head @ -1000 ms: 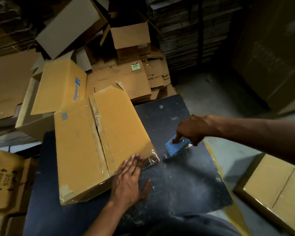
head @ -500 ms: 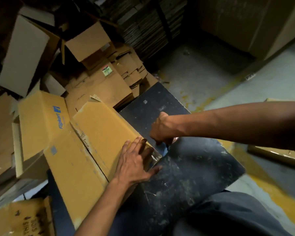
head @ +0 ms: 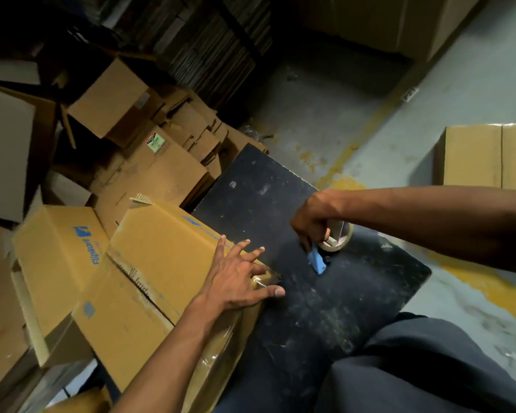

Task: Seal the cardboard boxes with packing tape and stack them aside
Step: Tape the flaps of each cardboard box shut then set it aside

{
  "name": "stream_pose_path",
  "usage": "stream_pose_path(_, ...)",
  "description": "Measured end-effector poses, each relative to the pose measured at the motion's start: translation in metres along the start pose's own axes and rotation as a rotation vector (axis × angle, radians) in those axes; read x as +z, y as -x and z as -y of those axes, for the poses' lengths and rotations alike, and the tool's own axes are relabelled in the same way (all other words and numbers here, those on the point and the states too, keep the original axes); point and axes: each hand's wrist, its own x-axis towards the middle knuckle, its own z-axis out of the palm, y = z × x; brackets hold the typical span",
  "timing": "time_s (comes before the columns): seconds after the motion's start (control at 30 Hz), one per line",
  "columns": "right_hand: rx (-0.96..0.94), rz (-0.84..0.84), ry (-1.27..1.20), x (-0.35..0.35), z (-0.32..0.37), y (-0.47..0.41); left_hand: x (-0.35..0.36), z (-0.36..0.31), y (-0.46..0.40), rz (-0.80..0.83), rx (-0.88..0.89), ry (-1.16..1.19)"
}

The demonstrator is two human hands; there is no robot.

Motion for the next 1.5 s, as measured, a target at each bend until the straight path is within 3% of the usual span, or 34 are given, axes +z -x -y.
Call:
stream_pose_path(0.13,0.034,-0.110,-0.106,0.000,-0.007,-0.005,0.011,0.018,0.014,-0.334,0.140,0.265)
stream_pose_path(0.2,0.059,-0.152,-0.157,0.000,-0.010,-0.008,0.020,0.022,0.022,-0.388,0.200,0.235)
stream_pose_path(0.43,0.129,-0.208,-0.100,-0.002,-0.012,-0.014,-0.002,0.008,0.003,0.014,0.086,-0.071)
stream_pose_path(0.53,0.150,-0.294,-0.093,0.001,-0.009,-0.011,-0.007,0.008,-0.007,0.086,0.096,-0.071)
stream_pose_path(0.63,0.187,-0.382,-0.048,0.009,-0.004,-0.009,0.006,0.019,-0.001,-0.101,0.031,0.126)
stream_pose_path(0.73,0.207,-0.623,-0.054,0.023,0.007,-0.007,0.022,0.027,0.019,-0.412,-0.049,0.339)
stream_pose_path(0.8,0.159,-0.823,-0.213,0.033,0.023,-0.002,0.032,0.030,0.031,-0.554,-0.062,0.413)
stream_pose_path(0.87,0.051,-0.969,-0.504,0.050,0.052,0.000,0.046,0.032,0.040,-0.565,-0.014,0.400)
stream_pose_path(0.97,-0.018,-1.043,-0.967,0.078,0.107,-0.007,0.065,0.041,0.044,-0.522,0.092,0.335)
stream_pose_path(1.13,0.045,-1.215,-1.529,0.109,0.183,-0.044,0.075,0.044,0.041,-0.545,0.141,0.374)
stream_pose_path(1.23,0.121,-1.405,-1.569,0.115,0.215,-0.071,0.075,0.045,0.036,-0.583,0.132,0.393)
stream_pose_path(1.33,0.233,-1.589,-1.394,0.118,0.243,-0.108,0.079,0.044,0.030,-0.627,0.127,0.383)
stream_pose_path(1.5,0.432,-1.716,-1.286,0.103,0.282,-0.146,0.090,0.043,0.032,-0.650,0.124,0.405)
